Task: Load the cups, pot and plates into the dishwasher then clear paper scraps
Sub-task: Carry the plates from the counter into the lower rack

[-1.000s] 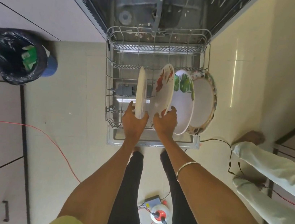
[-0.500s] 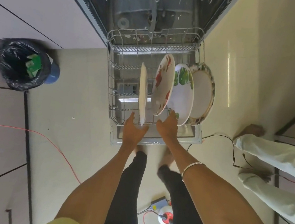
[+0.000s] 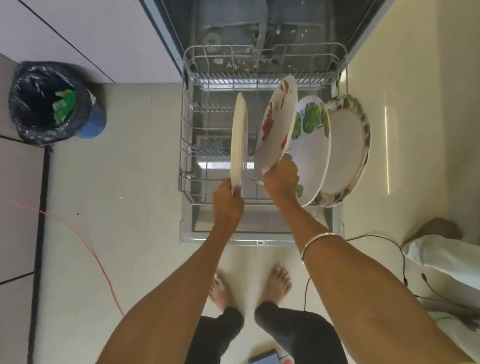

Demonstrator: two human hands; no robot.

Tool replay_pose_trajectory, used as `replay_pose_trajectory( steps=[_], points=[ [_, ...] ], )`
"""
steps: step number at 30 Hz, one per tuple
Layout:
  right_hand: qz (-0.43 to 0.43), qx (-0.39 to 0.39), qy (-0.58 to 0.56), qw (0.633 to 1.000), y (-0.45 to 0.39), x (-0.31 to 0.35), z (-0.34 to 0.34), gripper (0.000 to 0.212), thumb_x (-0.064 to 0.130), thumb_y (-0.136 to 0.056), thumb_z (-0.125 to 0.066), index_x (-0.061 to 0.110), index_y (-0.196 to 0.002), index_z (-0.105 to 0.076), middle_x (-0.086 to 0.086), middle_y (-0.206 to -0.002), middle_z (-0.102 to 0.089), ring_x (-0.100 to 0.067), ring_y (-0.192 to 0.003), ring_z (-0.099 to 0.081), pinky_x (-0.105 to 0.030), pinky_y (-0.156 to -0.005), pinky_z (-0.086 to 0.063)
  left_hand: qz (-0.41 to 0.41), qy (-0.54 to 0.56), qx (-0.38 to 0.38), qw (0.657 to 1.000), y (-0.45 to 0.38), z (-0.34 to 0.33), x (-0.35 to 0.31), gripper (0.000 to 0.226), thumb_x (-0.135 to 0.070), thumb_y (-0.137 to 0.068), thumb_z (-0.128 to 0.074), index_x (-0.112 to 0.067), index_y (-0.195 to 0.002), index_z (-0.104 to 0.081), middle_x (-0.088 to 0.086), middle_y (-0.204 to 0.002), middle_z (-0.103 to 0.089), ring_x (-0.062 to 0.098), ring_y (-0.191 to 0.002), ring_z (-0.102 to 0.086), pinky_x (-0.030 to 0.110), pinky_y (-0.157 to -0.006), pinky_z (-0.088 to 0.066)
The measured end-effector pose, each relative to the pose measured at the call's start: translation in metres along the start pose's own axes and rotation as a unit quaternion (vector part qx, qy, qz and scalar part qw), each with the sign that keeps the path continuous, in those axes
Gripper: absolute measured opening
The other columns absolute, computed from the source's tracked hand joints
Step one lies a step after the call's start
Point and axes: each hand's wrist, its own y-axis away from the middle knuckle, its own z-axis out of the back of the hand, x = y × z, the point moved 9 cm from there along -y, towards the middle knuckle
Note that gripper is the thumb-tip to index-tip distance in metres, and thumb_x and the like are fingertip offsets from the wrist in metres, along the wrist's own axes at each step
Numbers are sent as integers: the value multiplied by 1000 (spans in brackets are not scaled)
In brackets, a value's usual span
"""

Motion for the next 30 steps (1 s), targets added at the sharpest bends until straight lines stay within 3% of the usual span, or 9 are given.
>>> replay_pose_trajectory(
  steps=[5,7,9,13,18,22,26,30],
  points=[
    [59,-58,-32,996,11,-24,-23,46,37,-101,-48,7,-136,-46,-13,-123,-62,-30,-113,-61,-40,-96,-50,-34,25,23,999,-2,-15,38,72,-41,-80,-78,-13,-139,-48,4,-129,-63,19,-112,-61,37,-96,-53],
    [94,-71,0,993,22,-38,-31,45,30,-103,-44,5,-141,-43,-16,-123,-61,-31,-114,-59,-41,-96,-50,-45,-26,40,998,-6,-21,63,96,-61,-69,-78,-20,-146,-37,1,-141,-55,23,-128,-53,44,-105,-47],
    [138,-75,37,987,31,-55,-43,45,20,-103,-43,3,-145,-39,-19,-124,-60,-34,-114,-58,-42,-94,-51,-81,-107,53,990,-12,-30,87,104,-63,-66,-79,-20,-148,-31,4,-146,-49,27,-134,-45,48,-109,-42],
    [276,-118,89,950,45,-70,-63,40,16,-102,-39,-1,-135,-53,-21,-120,-63,-35,-114,-60,-43,-97,-52,-194,-196,33,961,-17,-44,106,76,-44,-81,-75,-13,-143,-42,8,-142,-51,29,-134,-43,50,-110,-40],
    [351,-182,113,912,34,-91,-88,40,14,-100,-37,3,-132,-57,-16,-128,-62,-32,-127,-50,-48,-105,-45,-289,-210,-104,928,-18,-57,114,42,-24,-102,-53,-2,-138,-49,15,-145,-49,33,-142,-35,49,-119,-26],
    [394,-267,94,874,24,-99,-97,42,12,-104,-29,3,-129,-62,-14,-130,-62,-31,-130,-50,-48,-116,-34,-341,-190,-173,904,-26,-73,127,41,-10,-102,-50,1,-141,-46,16,-150,-43,33,-144,-32,45,-122,-18],
    [435,-343,108,825,13,-105,-111,37,14,-103,-32,7,-131,-55,-14,-132,-61,-31,-132,-46,-43,-121,-24,-377,-157,-237,882,-36,-83,135,39,-14,-101,-40,4,-134,-53,13,-149,-41,34,-143,-32,45,-122,-16],
    [467,-379,100,793,-2,-105,-115,38,12,-100,-36,10,-134,-54,-10,-140,-54,-30,-135,-43,-40,-121,-19,-434,-137,-311,834,-49,-88,135,37,-21,-103,-32,-1,-127,-53,12,-141,-44,35,-136,-37,48,-117,-23]
  ],
)
